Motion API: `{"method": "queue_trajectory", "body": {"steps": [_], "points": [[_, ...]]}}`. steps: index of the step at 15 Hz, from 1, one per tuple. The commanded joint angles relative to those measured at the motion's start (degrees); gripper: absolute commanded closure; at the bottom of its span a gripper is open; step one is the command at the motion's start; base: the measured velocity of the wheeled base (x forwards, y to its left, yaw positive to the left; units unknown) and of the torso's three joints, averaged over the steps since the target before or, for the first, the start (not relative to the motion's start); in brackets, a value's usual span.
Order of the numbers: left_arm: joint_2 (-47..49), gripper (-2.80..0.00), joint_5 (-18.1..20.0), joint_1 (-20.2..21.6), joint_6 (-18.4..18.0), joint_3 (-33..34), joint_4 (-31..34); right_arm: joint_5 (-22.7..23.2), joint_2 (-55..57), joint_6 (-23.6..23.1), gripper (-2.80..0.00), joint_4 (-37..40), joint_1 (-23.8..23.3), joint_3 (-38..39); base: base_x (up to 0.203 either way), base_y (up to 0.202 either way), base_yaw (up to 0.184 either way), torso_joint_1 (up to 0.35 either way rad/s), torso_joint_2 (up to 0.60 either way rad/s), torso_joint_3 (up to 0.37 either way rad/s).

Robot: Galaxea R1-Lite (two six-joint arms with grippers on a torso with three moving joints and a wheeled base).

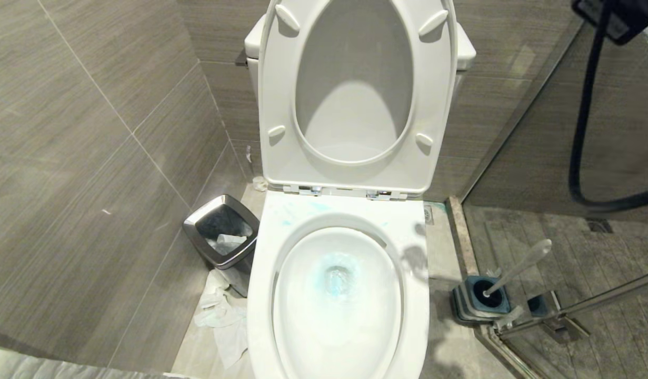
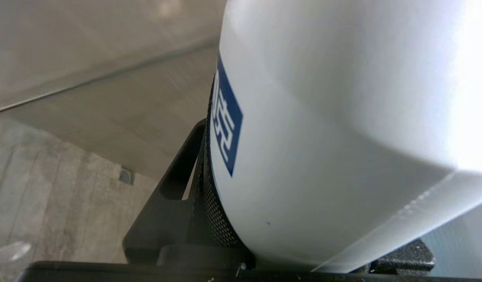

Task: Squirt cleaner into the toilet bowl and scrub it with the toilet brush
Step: Place the cleaning agent on the floor

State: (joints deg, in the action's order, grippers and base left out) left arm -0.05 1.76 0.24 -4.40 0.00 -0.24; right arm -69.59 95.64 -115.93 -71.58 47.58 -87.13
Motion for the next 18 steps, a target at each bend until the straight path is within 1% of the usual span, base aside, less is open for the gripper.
{"method": "queue_trajectory", "body": {"steps": [1,3,4,5,6,7,8,9,10,11,12,13,14,15,16,18], "points": [[0.05,0.0,0.0,0.02,0.01,0.44,-0.02,-0.34,-1.28,-0.25,0.0,-0.24,-2.78,-1.4,0.0,0.0,0.0,0.0,0.0,0.0],[0.05,0.0,0.0,0.02,0.01,0.44,-0.02,-0.28,-1.13,-0.17,0.0,0.66,-4.01,-2.69,0.0,0.0,0.0,0.0,0.0,0.0],[0.05,0.0,0.0,0.02,0.0,0.44,-0.02,-0.26,-1.27,0.25,0.0,3.34,-4.97,-2.63,0.0,0.0,0.0,0.0,0.0,0.0],[0.05,0.0,0.0,0.02,-0.04,0.44,-0.02,-0.14,-1.69,2.24,0.0,8.15,-5.99,-2.57,0.0,0.0,0.0,0.0,0.0,0.0],[0.05,0.0,0.0,0.02,0.01,0.44,-0.02,0.53,-2.02,8.41,0.0,15.23,-7.2,-2.9,0.0,0.0,0.0,0.0,0.0,0.0],[0.05,0.0,0.0,0.02,0.01,0.44,-0.02,3.31,-2.06,18.76,0.0,24.15,-8.92,-4.07,0.0,0.0,0.0,0.0,0.0,0.0],[0.05,0.0,0.0,0.02,0.01,0.44,-0.02,9.58,-2.09,29.58,0.0,34.99,-11.14,-5.57,0.0,0.0,0.0,0.0,0.0,0.0],[0.05,0.0,0.0,0.02,0.01,0.44,-0.02,19.65,-2.24,39.87,0.0,44.4,-14.58,-7.26,0.0,0.0,0.0,0.0,0.0,0.0],[0.05,0.0,0.0,0.02,0.01,0.44,-0.02,25.99,-2.49,47.25,0.0,50.29,-19.16,-8.82,0.0,0.0,0.0,0.0,0.0,0.0],[0.05,0.0,0.0,0.02,0.01,0.44,-0.02,28.66,-2.84,54.04,0.0,53.97,-22.08,-10.3,0.0,0.0,0.0,0.0,0.0,0.0],[0.05,0.0,0.0,0.02,-0.08,0.44,-0.02,32.01,-3.68,60.97,0.0,58.79,-24.05,-12.03,0.0,0.0,0.0,0.0,0.0,0.0],[0.05,0.0,0.0,0.02,0.01,0.44,-0.02,38.45,-5.08,67.71,0.0,65.25,-26.96,-13.58,0.0,0.0,0.0,0.0,0.0,0.0],[0.05,0.0,0.0,0.02,0.01,0.44,-0.02,46.06,-6.66,74.73,0.0,70.95,-29.77,-14.75,0.0,0.0,0.0,0.0,0.0,0.0],[0.05,0.0,0.0,0.02,-0.06,0.44,-0.02,53.14,-8.57,82.84,0.0,75.78,-32.23,-15.36,0.0,0.0,0.0,0.0,0.0,0.0],[0.05,0.0,0.0,0.02,0.01,0.44,-0.02,57.55,-10.15,90.16,0.0,78.45,-33.89,-15.23,0.0,0.0,0.0,0.0,0.0,0.0],[0.05,0.0,0.0,0.02,0.01,0.44,-0.02,60.25,-11.33,101.8,0.0,79.89,-37.07,-12.22,0.0,0.0,0.0,0.0,0.0,0.0]]}}
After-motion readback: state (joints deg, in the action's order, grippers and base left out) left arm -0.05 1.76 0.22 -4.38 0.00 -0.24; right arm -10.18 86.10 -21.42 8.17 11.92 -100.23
